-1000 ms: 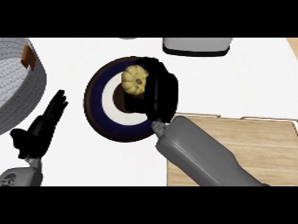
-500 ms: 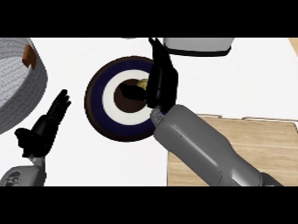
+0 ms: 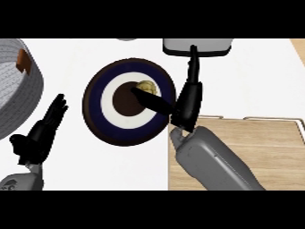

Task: Pick the squash from the tray and place it in the plate

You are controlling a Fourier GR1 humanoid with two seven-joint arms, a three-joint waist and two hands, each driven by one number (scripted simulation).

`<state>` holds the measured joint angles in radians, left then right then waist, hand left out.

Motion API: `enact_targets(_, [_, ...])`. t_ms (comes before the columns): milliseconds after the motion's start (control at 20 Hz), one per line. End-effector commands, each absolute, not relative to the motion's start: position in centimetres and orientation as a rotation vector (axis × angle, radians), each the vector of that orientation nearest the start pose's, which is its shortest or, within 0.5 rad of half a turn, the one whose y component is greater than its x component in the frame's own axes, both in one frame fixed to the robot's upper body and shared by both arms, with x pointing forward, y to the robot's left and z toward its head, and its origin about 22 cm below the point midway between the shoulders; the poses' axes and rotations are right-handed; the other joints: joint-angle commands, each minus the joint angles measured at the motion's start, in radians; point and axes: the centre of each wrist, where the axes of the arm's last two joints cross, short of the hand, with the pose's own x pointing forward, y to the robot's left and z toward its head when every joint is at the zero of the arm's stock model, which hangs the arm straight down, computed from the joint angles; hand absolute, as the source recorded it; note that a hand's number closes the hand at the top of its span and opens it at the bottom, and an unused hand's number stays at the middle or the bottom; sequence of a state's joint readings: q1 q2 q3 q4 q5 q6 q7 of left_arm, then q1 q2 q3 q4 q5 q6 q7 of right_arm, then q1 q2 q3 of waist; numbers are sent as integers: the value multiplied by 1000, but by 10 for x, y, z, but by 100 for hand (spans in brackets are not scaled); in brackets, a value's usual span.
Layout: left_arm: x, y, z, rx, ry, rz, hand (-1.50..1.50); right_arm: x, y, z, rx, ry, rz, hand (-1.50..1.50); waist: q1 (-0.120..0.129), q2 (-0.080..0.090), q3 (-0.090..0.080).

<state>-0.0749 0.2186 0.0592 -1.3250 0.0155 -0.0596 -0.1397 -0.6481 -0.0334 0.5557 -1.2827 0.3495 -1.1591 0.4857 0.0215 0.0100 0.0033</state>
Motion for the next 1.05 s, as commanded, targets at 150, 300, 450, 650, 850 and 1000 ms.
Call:
enact_targets(150, [243, 293, -29, 140, -1525, -138, 0, 258, -114, 54, -449, -1796, -290, -150, -16, -4, 1])
enact_targets(300, [254, 303, -20, 143, -1515, -131, 0, 243, -130, 30, -447, -1831, -245, -150, -17, -1, 3])
enact_targets(450, [254, 307, -20, 150, -1522, -142, 0, 240, -153, 14, -377, -1878, -217, -150, -21, -3, 1])
enact_targets(650, [236, 306, -22, 159, -1515, -152, 0, 238, -194, -29, -362, -1871, -184, -150, -17, -8, -1])
enact_targets(850, [258, 315, -9, 172, -1537, -143, 0, 251, -234, -63, -378, -1853, -183, -150, -18, -7, -2])
enact_targets(1000, [240, 300, -12, 158, -1524, -134, 0, 240, -210, -95, -385, -1864, -181, -150, -17, -10, -3])
